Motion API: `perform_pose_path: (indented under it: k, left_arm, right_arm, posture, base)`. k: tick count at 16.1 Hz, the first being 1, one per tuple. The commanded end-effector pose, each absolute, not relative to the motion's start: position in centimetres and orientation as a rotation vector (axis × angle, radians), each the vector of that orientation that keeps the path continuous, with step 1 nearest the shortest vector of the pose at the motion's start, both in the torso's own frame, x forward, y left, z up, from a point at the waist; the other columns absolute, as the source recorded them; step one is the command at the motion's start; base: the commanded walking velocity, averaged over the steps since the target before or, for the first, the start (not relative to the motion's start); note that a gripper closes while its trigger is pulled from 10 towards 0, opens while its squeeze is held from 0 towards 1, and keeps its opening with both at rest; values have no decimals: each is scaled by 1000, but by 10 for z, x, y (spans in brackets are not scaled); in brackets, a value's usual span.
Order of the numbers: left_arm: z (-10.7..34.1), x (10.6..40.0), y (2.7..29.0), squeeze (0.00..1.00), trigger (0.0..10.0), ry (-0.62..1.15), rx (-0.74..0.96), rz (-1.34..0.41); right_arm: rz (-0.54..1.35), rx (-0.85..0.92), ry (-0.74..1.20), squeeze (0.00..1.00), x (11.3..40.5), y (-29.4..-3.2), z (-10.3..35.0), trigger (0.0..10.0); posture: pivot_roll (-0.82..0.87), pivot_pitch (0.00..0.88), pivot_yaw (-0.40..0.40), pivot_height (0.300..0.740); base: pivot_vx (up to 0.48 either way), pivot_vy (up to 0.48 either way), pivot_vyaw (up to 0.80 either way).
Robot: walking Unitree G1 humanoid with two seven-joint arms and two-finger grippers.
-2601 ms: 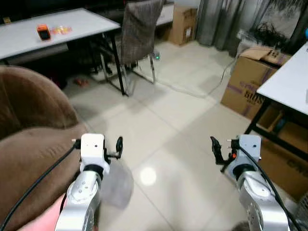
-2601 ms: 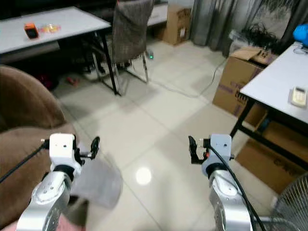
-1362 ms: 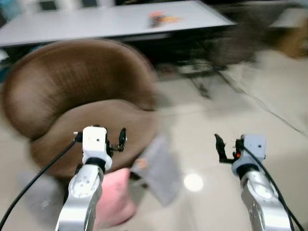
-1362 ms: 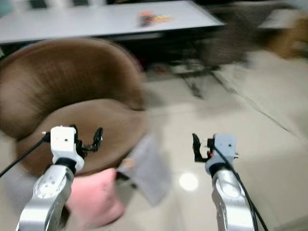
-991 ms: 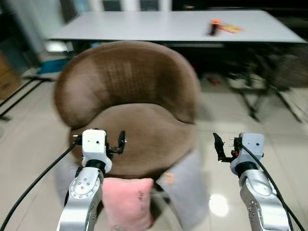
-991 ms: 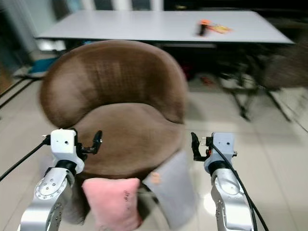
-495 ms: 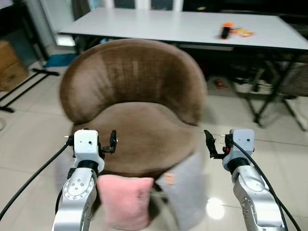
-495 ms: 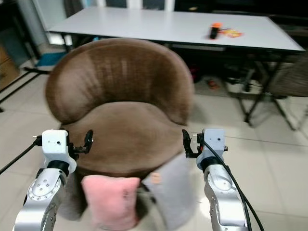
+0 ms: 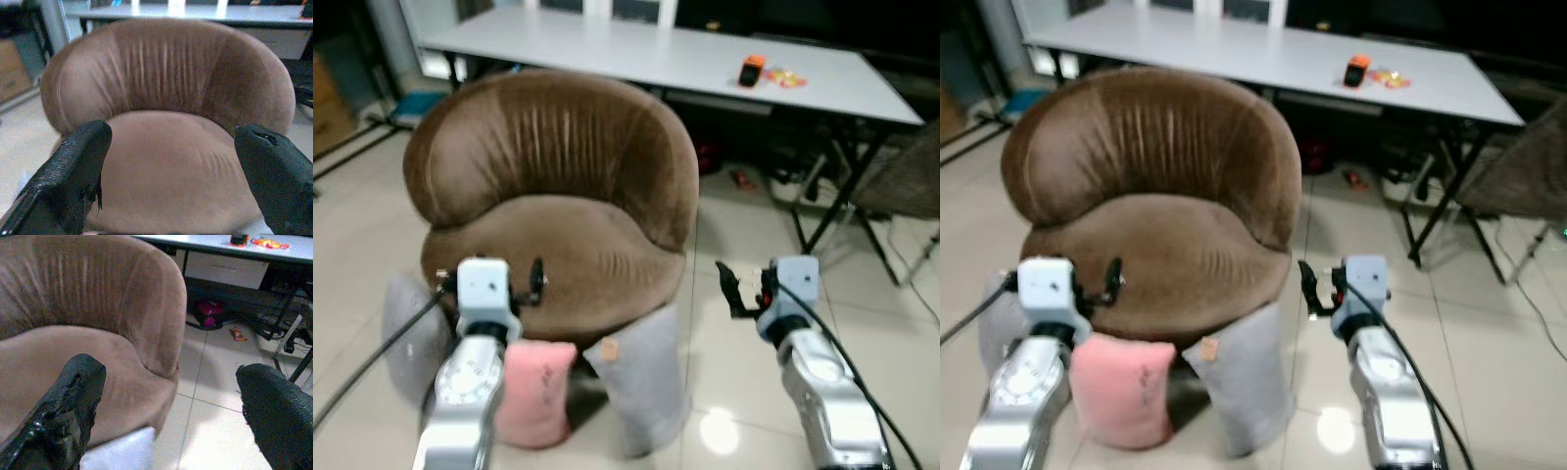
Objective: Move the pillow to the sofa from floor
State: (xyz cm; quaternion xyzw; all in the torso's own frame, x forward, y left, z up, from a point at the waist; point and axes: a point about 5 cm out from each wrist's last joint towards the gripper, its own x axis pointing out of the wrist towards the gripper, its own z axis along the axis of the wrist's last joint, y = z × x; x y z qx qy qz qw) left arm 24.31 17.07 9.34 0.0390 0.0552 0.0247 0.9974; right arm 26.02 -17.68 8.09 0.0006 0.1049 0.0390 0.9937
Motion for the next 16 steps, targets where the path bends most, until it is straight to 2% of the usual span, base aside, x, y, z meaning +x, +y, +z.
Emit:
perform_pose_path:
  k: [1, 4, 6, 10, 15, 16]
  left_arm:
    - [95, 243, 171, 0, 10000, 97, 89, 56]
    - [95, 242, 172, 0, 10000, 100, 94, 50]
    - [96, 244, 173, 0, 10000, 91, 100, 48]
    - [93, 243, 170, 0, 10000, 103, 96, 23]
    - [90, 238, 168, 0, 10000, 97, 69, -21]
    - [90, 237, 168, 0, 10000, 93, 71, -29]
  right_arm:
    - [79, 4, 188, 0, 264, -177, 86, 10000]
    - [66, 5, 185, 0, 265, -177, 86, 10000]
    - [23, 20, 197, 0, 263, -180, 84, 10000]
    - [-47, 72, 239, 0, 254, -191, 78, 10000]
    - [1, 0, 202, 0, 249, -188, 82, 10000]
    - [15, 17, 197, 0, 249, -186, 83, 10000]
  posture:
    - [-71, 0, -25, 740]
    - [-66, 0, -21, 740]
    - [-67, 0, -18, 740]
    - [-75, 0, -8, 740]
    - [-80, 0, -2, 740]
    - [-81, 0, -2, 740]
  base:
    - [0, -480, 800]
    - [0, -480, 800]
    - [0, -480, 0]
    - [0, 0, 0]
    - [54, 0, 0]
    - [292, 0, 800]
